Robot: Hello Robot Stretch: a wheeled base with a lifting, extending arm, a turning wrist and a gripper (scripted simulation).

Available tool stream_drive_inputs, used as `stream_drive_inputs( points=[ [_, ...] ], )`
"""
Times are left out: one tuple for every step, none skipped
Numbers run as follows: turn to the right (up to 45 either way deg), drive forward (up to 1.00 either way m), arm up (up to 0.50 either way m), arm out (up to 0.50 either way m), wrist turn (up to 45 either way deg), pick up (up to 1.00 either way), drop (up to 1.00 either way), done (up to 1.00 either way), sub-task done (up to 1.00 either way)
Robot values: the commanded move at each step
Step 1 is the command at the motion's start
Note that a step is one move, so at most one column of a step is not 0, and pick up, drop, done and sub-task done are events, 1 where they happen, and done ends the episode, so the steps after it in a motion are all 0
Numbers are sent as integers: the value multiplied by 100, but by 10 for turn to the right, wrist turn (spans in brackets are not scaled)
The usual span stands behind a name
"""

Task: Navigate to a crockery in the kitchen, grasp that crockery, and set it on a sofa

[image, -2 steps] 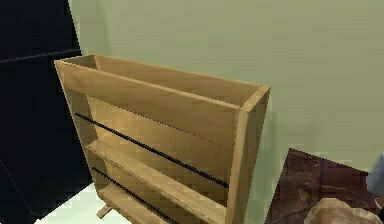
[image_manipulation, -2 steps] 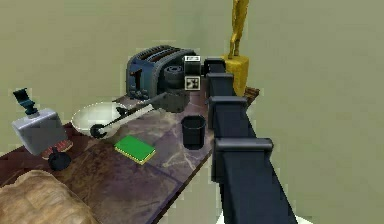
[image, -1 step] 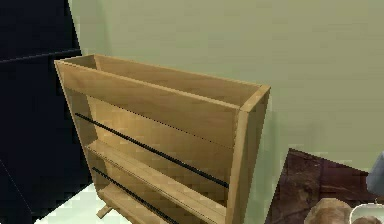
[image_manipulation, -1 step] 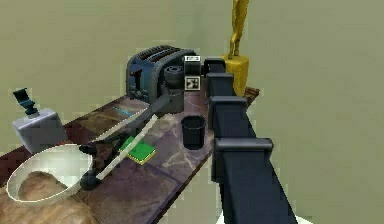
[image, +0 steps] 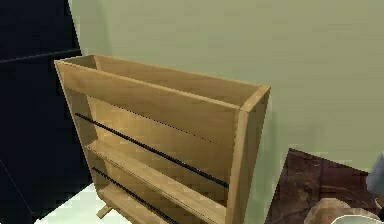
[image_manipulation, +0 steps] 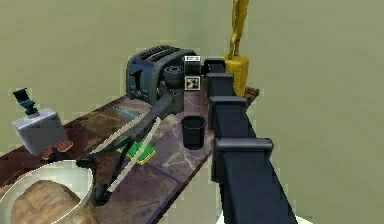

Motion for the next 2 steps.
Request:
stream_drive_inputs(
  points=[
    [0,0,0,-28,0,0,0,0,0],
    [-450,0,0,0,0,0,0,0,0]
  ],
)
